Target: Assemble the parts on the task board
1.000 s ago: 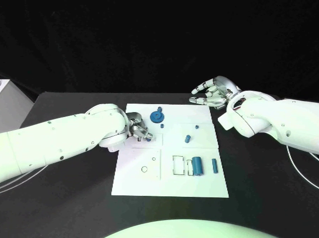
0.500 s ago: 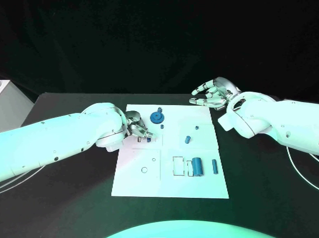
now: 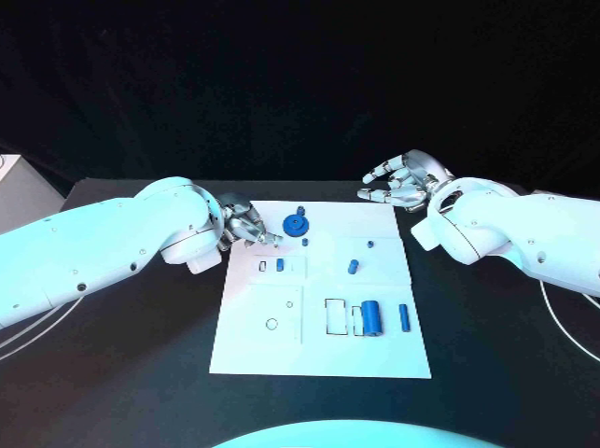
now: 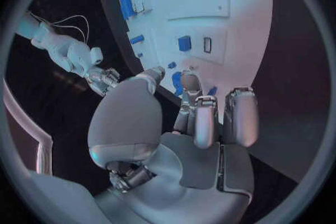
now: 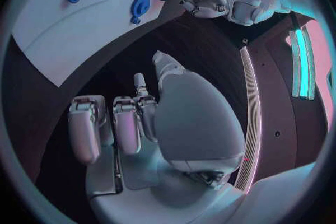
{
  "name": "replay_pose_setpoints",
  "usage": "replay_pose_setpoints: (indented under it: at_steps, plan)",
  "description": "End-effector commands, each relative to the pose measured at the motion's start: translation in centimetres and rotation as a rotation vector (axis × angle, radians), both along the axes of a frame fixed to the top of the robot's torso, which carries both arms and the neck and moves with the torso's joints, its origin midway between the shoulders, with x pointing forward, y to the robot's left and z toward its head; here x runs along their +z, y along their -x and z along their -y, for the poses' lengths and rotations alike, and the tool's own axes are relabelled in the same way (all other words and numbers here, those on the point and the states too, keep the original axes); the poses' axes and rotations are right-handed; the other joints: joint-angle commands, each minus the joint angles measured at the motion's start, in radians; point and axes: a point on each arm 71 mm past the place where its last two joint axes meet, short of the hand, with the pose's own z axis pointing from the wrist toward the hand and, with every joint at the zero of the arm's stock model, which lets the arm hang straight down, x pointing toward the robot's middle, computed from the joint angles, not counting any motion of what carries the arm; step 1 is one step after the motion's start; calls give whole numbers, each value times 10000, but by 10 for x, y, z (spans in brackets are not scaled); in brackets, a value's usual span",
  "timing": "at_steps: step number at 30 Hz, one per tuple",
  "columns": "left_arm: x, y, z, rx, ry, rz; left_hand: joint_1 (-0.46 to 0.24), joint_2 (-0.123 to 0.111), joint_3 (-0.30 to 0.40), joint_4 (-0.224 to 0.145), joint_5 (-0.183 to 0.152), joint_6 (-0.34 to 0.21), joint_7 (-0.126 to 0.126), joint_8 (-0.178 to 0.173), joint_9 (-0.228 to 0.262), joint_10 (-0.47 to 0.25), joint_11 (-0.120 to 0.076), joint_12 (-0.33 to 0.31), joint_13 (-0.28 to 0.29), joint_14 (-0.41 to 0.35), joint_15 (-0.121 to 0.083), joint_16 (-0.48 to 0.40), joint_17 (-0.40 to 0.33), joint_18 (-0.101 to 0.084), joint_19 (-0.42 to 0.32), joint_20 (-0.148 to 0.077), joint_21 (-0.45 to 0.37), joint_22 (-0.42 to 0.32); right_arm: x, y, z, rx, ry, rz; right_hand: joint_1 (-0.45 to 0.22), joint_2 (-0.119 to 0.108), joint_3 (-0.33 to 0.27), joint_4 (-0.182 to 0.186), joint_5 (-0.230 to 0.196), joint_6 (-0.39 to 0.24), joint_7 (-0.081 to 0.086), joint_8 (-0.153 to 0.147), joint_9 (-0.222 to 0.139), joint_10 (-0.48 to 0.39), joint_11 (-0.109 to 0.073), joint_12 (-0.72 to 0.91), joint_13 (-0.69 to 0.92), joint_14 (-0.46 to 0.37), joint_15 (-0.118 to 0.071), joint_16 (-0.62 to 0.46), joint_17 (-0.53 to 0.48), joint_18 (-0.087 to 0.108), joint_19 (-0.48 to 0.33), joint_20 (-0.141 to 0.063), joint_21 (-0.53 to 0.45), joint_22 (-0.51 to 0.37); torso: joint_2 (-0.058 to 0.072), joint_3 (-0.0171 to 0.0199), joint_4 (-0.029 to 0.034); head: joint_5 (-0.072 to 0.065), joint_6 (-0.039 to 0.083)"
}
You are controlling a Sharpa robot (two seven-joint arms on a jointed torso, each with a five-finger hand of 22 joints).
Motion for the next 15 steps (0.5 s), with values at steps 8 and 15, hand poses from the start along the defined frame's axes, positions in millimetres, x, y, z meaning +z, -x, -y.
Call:
replay_pose_setpoints:
  at_steps: [8, 15]
  plan:
    - [13, -24, -19, 459, 509, 117, 395, 17, 33, -6, 34, -200, 165, -346, -337, -291, 147, -278, -438, 887, 187, -117, 2221, 163, -92, 136, -134, -43, 0, 0, -1, 196, 9, 107, -73, 3, 27, 6, -39, -74, 12, 47, -8, 108, 65, -49, 1730, 841, 64, -63, 1669, 54, 682, 87, -65, 2128, 35, -14, 2, 61, 127]
    - [11, -41, -23, 566, -170, 268, 242, -24, -121, 18, -1, -226, 216, -436, -456, -330, 200, -286, -515, 886, 238, -116, 2221, 166, -98, 182, -144, -49, 0, 0, -2, 218, 24, 124, -73, 9, 34, 1, -38, -76, 12, 50, -8, 106, 65, -52, 1727, 842, 64, -63, 1671, 56, 679, 87, -72, 2123, 40, -4, 4, 105, 176]
